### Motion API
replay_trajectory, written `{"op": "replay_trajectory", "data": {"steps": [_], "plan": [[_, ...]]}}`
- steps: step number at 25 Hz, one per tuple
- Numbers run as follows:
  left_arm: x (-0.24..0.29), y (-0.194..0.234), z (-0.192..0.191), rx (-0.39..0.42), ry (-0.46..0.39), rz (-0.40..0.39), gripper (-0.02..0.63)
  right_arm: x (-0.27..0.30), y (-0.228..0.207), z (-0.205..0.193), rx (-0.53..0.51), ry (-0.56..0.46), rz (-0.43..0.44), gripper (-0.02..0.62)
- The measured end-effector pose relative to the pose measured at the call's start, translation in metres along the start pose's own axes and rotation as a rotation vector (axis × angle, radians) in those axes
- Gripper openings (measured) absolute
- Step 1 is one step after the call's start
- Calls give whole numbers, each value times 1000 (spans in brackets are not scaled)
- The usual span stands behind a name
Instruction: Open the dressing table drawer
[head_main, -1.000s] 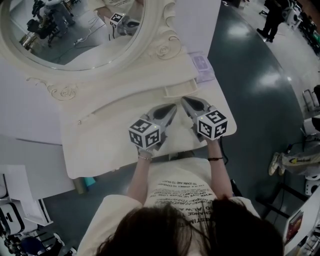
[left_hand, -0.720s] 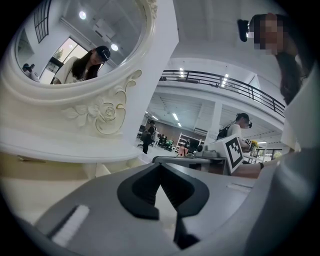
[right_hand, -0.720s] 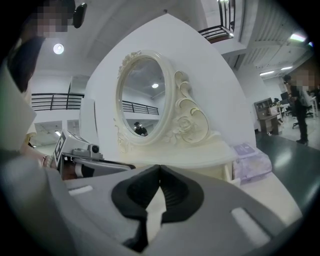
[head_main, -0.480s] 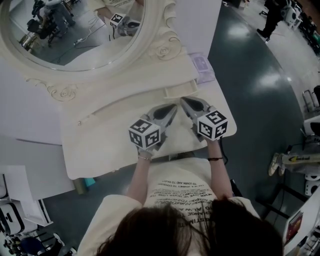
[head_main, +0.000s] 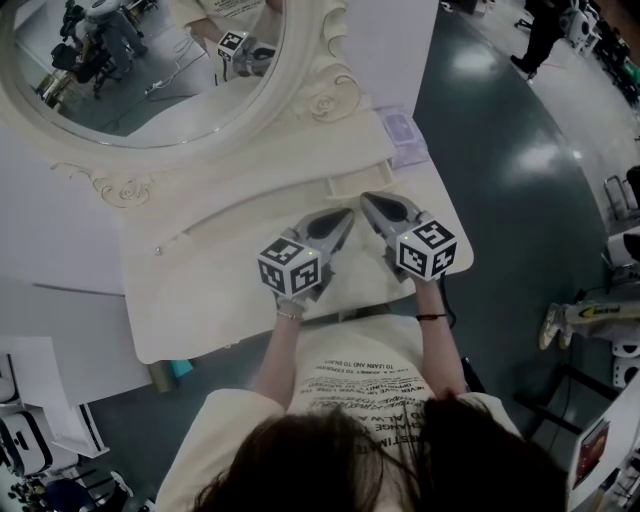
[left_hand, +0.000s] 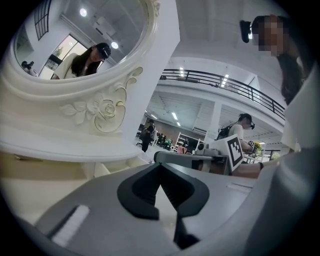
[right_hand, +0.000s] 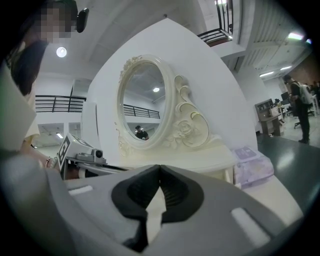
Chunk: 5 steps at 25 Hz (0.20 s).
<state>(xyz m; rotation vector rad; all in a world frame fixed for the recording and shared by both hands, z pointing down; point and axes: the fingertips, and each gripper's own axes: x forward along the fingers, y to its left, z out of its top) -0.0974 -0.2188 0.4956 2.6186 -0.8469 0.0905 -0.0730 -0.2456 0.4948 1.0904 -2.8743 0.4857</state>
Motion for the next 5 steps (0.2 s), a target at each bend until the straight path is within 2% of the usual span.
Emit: {"op": "replay_trajectory", "data": {"steps": [5], "plan": [[2, 2, 2, 2, -5, 2, 0, 2, -1, 2, -3, -8, 10, 3]]}}
